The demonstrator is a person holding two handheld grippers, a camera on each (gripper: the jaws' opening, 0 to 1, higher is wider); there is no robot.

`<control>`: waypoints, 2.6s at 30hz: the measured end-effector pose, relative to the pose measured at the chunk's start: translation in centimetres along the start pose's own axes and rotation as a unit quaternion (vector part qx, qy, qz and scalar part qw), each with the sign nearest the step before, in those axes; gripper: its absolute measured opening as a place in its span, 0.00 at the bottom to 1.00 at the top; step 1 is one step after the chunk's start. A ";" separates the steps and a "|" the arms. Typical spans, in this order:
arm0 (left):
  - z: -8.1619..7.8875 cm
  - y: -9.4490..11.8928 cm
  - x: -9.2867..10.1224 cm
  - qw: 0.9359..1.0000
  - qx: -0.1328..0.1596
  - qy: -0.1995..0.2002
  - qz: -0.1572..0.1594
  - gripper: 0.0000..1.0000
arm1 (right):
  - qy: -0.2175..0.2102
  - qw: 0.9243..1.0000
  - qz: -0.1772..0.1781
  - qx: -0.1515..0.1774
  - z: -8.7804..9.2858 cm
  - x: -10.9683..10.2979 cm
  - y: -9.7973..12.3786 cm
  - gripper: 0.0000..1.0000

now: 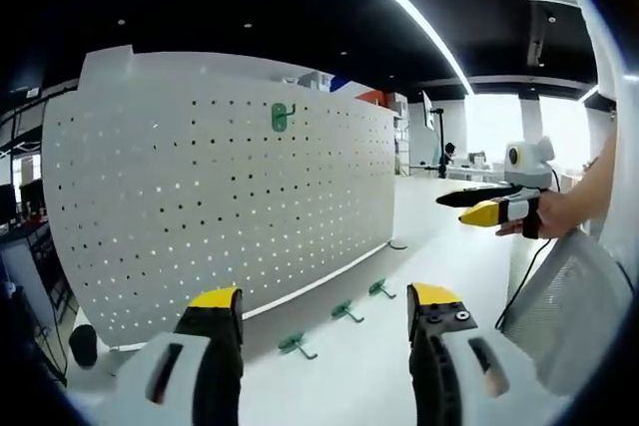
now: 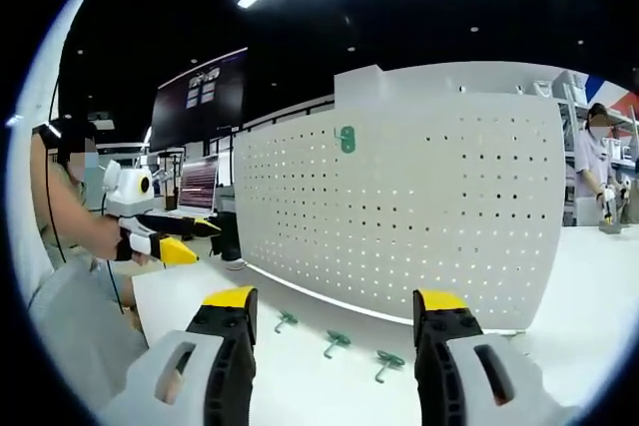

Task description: Insert the hook assembly into the mounting plate slot until the hook locks in place.

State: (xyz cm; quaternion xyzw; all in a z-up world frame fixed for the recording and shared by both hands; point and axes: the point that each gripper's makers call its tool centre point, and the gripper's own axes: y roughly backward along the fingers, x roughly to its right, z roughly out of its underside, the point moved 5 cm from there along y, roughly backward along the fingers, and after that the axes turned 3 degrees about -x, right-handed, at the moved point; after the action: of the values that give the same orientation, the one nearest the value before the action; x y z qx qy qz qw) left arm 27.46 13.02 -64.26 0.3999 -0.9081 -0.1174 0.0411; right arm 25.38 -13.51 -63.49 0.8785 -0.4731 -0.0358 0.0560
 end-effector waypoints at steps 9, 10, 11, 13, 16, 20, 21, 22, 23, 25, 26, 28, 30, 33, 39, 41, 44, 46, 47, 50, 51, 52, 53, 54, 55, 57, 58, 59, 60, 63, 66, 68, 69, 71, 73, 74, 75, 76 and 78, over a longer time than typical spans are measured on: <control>0.7 -0.9 -0.3 0.999 -0.029 -0.012 0.023 0.69 | -0.002 1.000 0.002 0.000 0.0 0.1 0.0 0.61; 0.8 -1.0 -0.4 0.999 -0.031 -0.013 0.025 0.69 | -0.002 1.000 0.002 0.000 0.0 0.1 0.0 0.61; 1.0 -1.2 -0.4 0.999 -0.036 -0.017 0.029 0.69 | -0.002 1.000 0.002 0.000 0.0 0.1 0.0 0.61; 1.1 -1.3 -0.6 0.998 -0.044 -0.020 0.034 0.69 | -0.001 1.000 0.001 0.000 0.0 0.1 0.0 0.60; 1.2 -1.6 -0.8 0.997 -0.053 -0.025 0.042 0.69 | -0.001 1.000 0.002 0.001 0.0 0.1 0.0 0.60; 1.4 -2.0 -1.1 0.995 -0.068 -0.036 0.056 0.69 | -0.002 1.000 0.004 0.002 0.0 0.3 0.1 0.60; 1.5 -2.2 -1.1 0.995 -0.072 -0.036 0.058 0.69 | -0.003 1.000 0.005 0.002 0.0 0.3 0.1 0.60; 1.6 -2.4 -1.3 0.995 -0.077 -0.038 0.059 0.69 | -0.004 1.000 0.006 0.003 0.0 0.4 0.1 0.60; 1.6 -2.5 -1.4 0.994 -0.080 -0.039 0.061 0.69 | -0.005 1.000 0.007 0.003 0.0 0.4 0.1 0.60; 1.8 -2.9 -1.4 0.993 -0.086 -0.042 0.069 0.69 | -0.004 1.000 0.007 0.003 -0.1 0.4 0.2 0.59; 1.9 -2.9 -1.4 0.993 -0.088 -0.046 0.070 0.69 | -0.004 1.000 0.007 0.003 -0.1 0.4 0.2 0.59; 2.2 -3.1 -1.3 0.990 -0.101 -0.056 0.081 0.69 | -0.007 1.000 0.007 0.003 0.0 0.4 0.2 0.59; 2.3 -3.4 -1.2 0.988 -0.106 -0.061 0.089 0.68 | -0.008 1.000 0.007 0.003 0.0 0.5 0.2 0.59; 2.6 -3.7 -1.3 0.985 -0.119 -0.077 0.100 0.68 | -0.008 1.000 0.007 0.003 0.0 0.5 0.2 0.59; 3.0 -4.2 -1.7 0.980 -0.136 -0.087 0.116 0.68 | -0.008 1.000 0.007 0.002 0.1 0.5 0.1 0.59; 3.2 -4.3 -1.8 0.978 -0.142 -0.093 0.122 0.68 | -0.007 1.000 0.007 0.001 0.0 0.5 0.1 0.59; 3.5 -4.5 -1.9 0.973 -0.155 -0.110 0.132 0.68 | -0.007 1.000 0.007 0.001 0.1 0.5 0.1 0.59; 3.7 -4.6 -2.1 0.971 -0.161 -0.114 0.135 0.68 | -0.007 1.000 0.007 0.001 0.1 0.5 0.1 0.59; 3.7 -4.7 -2.1 0.970 -0.163 -0.116 0.137 0.68 | -0.008 1.000 0.008 0.001 0.1 0.5 0.1 0.59; 3.9 -5.0 -2.5 0.967 -0.173 -0.118 0.143 0.68 | -0.009 1.000 0.008 0.001 0.1 0.6 0.1 0.59; 3.9 -5.1 -2.6 0.967 -0.176 -0.118 0.143 0.68 | -0.012 1.000 0.008 0.003 0.1 0.6 0.1 0.59; 4.0 -5.1 -2.6 0.966 -0.179 -0.118 0.144 0.68 | -0.013 1.000 0.009 0.003 0.1 0.6 0.1 0.59; 4.0 -5.2 -2.6 0.966 -0.179 -0.116 0.147 0.68 | -0.013 1.000 0.010 0.002 0.1 0.7 0.1 0.59; 4.1 -5.4 -2.7 0.965 -0.181 -0.117 0.149 0.68 | -0.013 1.000 0.010 0.002 0.1 0.7 0.1 0.59; 4.2 -5.5 -2.8 0.963 -0.186 -0.120 0.150 0.68 | -0.013 1.000 0.010 0.002 0.1 0.7 0.1 0.59; 4.3 -5.7 -2.9 0.961 -0.191 -0.126 0.154 0.67 | -0.011 1.000 0.011 0.001 0.1 0.6 0.1 0.59; 4.3 -5.8 -2.9 0.961 -0.193 -0.126 0.155 0.68 | -0.011 1.000 0.011 0.001 0.1 0.6 0.1 0.59; 4.3 -5.9 -3.0 0.960 -0.195 -0.127 0.157 0.68 | -0.011 1.000 0.011 0.001 0.1 0.6 0.1 0.59; 4.4 -6.0 -3.1 0.959 -0.197 -0.127 0.161 0.68 | -0.012 1.000 0.012 0.001 0.1 0.6 0.1 0.58; 4.6 -6.3 -3.2 0.955 -0.206 -0.132 0.169 0.68 | -0.012 1.000 0.013 0.000 0.1 0.7 0.1 0.58; 4.8 -6.7 -3.4 0.951 -0.216 -0.135 0.175 0.68 | -0.012 1.000 0.012 0.000 0.2 0.7 0.1 0.58; 5.0 -6.9 -3.5 0.947 -0.224 -0.141 0.180 0.67 | -0.011 1.000 0.012 -0.001 0.2 0.7 0.1 0.58; 5.0 -6.9 -3.6 0.946 -0.227 -0.142 0.182 0.67 | -0.011 1.000 0.012 -0.001 0.2 0.7 0.1 0.58; 5.3 -7.2 -3.8 0.943 -0.233 -0.145 0.188 0.67 | -0.010 1.000 0.013 -0.001 0.2 0.7 0.1 0.58; 5.4 -7.4 -3.9 0.940 -0.240 -0.148 0.191 0.67 | -0.011 1.000 0.014 -0.001 0.2 0.8 0.1 0.58; 5.6 -7.5 -4.0 0.938 -0.243 -0.150 0.195 0.67 | -0.012 1.000 0.014 0.000 0.2 0.9 0.1 0.58; 5.6 -7.6 -4.1 0.938 -0.244 -0.151 0.196 0.67 | -0.012 1.000 0.015 0.000 0.2 0.9 0.1 0.58; 5.7 -7.6 -4.1 0.937 -0.246 -0.153 0.197 0.67 | -0.012 1.000 0.015 0.000 0.2 0.9 0.2 0.58; 5.7 -7.8 -4.1 0.934 -0.251 -0.153 0.201 0.67 | -0.012 1.000 0.016 0.001 0.2 1.0 0.2 0.58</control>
State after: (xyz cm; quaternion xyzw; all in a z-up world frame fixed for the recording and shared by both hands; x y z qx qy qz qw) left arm 34.83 12.00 -71.64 0.1626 -0.9059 -0.3903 0.0229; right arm 25.73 -14.42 -63.65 0.8702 -0.4881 -0.0455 0.0501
